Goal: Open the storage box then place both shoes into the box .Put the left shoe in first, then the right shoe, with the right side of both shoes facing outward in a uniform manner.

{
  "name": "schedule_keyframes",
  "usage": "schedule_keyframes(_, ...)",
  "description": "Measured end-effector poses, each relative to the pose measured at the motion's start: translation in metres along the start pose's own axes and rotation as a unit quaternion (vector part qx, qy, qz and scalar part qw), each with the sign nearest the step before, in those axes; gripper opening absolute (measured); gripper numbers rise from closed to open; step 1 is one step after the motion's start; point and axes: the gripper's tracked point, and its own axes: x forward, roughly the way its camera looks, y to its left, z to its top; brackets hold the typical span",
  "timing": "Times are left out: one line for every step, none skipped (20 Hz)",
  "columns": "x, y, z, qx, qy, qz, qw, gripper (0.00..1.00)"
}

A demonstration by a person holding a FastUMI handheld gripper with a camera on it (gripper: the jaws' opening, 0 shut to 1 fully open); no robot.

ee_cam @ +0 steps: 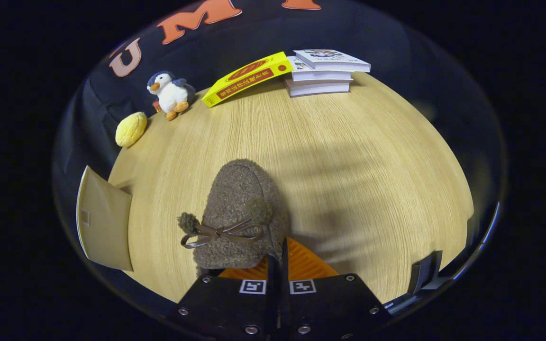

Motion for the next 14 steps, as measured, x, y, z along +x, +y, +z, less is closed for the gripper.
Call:
schedule_keyframes(-0.007, 0.008, 0.003, 0.001, -0.002, 0.001, 1.000, 0.04)
schedule_keyframes(-0.015, 0.017, 0.006, 0.000, -0.003, 0.003, 1.000, 0.04)
schedule_keyframes(-0.023, 0.028, 0.011, -0.002, -0.005, 0.005, 1.000, 0.04)
schedule_keyframes(-0.030, 0.040, 0.014, -0.004, -0.006, 0.008, 1.000, 0.04)
schedule_keyframes(-0.038, 0.052, 0.018, -0.004, -0.007, 0.012, 1.000, 0.04)
schedule_keyframes(-0.044, 0.066, 0.022, -0.002, -0.008, 0.017, 1.000, 0.04)
schedule_keyframes(-0.051, 0.082, 0.024, 0.000, -0.007, 0.021, 1.000, 0.04)
schedule_keyframes(-0.057, 0.098, 0.027, 0.000, -0.009, 0.028, 1.000, 0.04)
schedule_keyframes(-0.062, 0.115, 0.030, -0.003, -0.009, 0.035, 0.999, 0.04)
schedule_keyframes(-0.067, 0.131, 0.032, -0.008, -0.008, 0.042, 0.999, 0.04)
schedule_keyframes(-0.073, 0.147, 0.032, -0.013, -0.007, 0.045, 0.999, 0.04)
schedule_keyframes(-0.078, 0.162, 0.033, -0.021, -0.007, 0.047, 0.999, 0.04)
schedule_keyframes(-0.082, 0.179, 0.034, -0.028, -0.009, 0.052, 0.998, 0.04)
schedule_keyframes(-0.087, 0.196, 0.035, -0.034, -0.010, 0.059, 0.998, 0.04)
